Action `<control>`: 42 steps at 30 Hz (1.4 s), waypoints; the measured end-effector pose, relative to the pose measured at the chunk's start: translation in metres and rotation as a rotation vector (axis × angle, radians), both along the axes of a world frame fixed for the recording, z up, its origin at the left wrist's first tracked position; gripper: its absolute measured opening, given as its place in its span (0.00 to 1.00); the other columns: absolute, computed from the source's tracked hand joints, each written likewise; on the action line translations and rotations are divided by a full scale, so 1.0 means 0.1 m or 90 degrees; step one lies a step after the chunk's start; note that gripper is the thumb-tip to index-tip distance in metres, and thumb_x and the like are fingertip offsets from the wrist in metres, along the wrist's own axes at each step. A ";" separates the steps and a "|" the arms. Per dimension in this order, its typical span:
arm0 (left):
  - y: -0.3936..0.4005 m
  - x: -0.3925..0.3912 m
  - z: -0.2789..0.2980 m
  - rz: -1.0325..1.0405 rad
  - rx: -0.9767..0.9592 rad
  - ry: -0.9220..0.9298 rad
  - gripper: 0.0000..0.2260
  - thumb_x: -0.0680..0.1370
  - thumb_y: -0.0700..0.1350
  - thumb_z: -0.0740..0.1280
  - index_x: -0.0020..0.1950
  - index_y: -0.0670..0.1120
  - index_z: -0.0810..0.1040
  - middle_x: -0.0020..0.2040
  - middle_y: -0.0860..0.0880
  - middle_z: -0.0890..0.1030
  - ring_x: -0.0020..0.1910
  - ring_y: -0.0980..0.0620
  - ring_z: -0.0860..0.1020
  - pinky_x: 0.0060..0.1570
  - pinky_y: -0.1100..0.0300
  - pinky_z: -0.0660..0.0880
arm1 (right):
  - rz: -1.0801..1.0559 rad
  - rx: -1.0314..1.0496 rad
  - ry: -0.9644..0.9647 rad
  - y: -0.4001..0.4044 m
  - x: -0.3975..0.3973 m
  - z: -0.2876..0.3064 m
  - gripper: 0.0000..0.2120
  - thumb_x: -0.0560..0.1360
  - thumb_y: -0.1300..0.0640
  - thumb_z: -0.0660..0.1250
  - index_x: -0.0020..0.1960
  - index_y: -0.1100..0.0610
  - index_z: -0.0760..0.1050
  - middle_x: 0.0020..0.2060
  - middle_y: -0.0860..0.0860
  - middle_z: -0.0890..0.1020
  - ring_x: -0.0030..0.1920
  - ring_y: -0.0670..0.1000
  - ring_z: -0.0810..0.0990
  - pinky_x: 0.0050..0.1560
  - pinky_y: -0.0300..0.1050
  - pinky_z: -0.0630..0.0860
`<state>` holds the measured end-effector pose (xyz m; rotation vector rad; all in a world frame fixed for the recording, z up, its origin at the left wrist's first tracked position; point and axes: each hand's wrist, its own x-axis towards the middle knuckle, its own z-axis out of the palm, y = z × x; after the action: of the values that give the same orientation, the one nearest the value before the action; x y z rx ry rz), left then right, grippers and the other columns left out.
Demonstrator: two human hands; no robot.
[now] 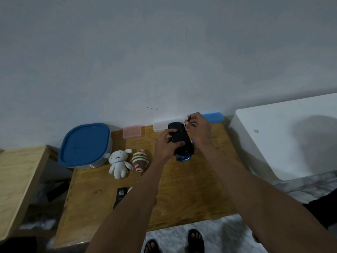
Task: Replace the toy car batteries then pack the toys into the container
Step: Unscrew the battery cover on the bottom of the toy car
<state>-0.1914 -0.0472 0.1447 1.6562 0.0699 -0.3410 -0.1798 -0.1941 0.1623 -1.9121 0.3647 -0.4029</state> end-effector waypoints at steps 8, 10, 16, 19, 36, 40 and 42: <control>0.01 -0.01 0.02 -0.011 0.015 -0.006 0.24 0.69 0.36 0.79 0.61 0.49 0.77 0.57 0.43 0.83 0.54 0.42 0.83 0.42 0.40 0.84 | 0.025 -0.111 -0.042 0.01 -0.07 0.06 0.10 0.77 0.61 0.71 0.56 0.56 0.75 0.44 0.54 0.85 0.42 0.51 0.85 0.44 0.50 0.84; 0.01 -0.02 0.02 -0.011 0.021 -0.009 0.24 0.70 0.35 0.79 0.61 0.48 0.76 0.57 0.43 0.82 0.53 0.43 0.83 0.42 0.42 0.84 | 0.018 -0.132 -0.056 0.02 -0.09 0.07 0.10 0.76 0.60 0.73 0.55 0.57 0.76 0.44 0.53 0.85 0.42 0.49 0.84 0.43 0.47 0.84; 0.00 -0.04 0.04 -0.010 0.042 -0.014 0.23 0.69 0.37 0.80 0.60 0.49 0.76 0.57 0.43 0.82 0.52 0.44 0.83 0.39 0.44 0.84 | -0.014 -0.088 -0.067 0.06 -0.08 0.04 0.07 0.75 0.60 0.74 0.53 0.55 0.80 0.42 0.50 0.84 0.43 0.50 0.85 0.44 0.52 0.84; 0.00 -0.05 0.01 -0.006 0.049 -0.025 0.23 0.68 0.37 0.80 0.60 0.49 0.77 0.58 0.43 0.82 0.53 0.44 0.83 0.40 0.46 0.85 | -0.017 -0.094 -0.069 0.07 -0.11 0.04 0.08 0.75 0.60 0.73 0.54 0.56 0.81 0.44 0.51 0.85 0.45 0.48 0.84 0.47 0.49 0.84; 0.03 -0.07 -0.02 0.017 0.028 -0.021 0.23 0.69 0.36 0.80 0.58 0.50 0.76 0.58 0.43 0.82 0.52 0.44 0.83 0.44 0.43 0.84 | -0.030 -0.140 -0.082 0.09 -0.14 0.06 0.10 0.75 0.61 0.74 0.56 0.58 0.82 0.43 0.52 0.85 0.43 0.49 0.84 0.46 0.44 0.83; 0.05 -0.06 -0.02 0.020 0.012 -0.020 0.23 0.67 0.37 0.81 0.58 0.49 0.77 0.57 0.42 0.83 0.52 0.43 0.84 0.45 0.42 0.84 | -0.049 -0.143 -0.081 0.05 -0.12 0.04 0.11 0.75 0.63 0.74 0.57 0.59 0.83 0.44 0.54 0.86 0.43 0.49 0.85 0.47 0.46 0.84; 0.04 -0.07 -0.02 0.019 0.006 -0.022 0.24 0.66 0.39 0.82 0.58 0.50 0.76 0.56 0.43 0.83 0.52 0.43 0.84 0.46 0.42 0.84 | -0.047 -0.131 -0.076 0.06 -0.12 0.05 0.12 0.75 0.62 0.73 0.59 0.58 0.82 0.44 0.54 0.86 0.43 0.49 0.85 0.46 0.45 0.84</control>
<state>-0.1981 -0.0431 0.1431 1.6689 0.0698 -0.2902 -0.1920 -0.1886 0.1677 -2.0661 0.3254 -0.6213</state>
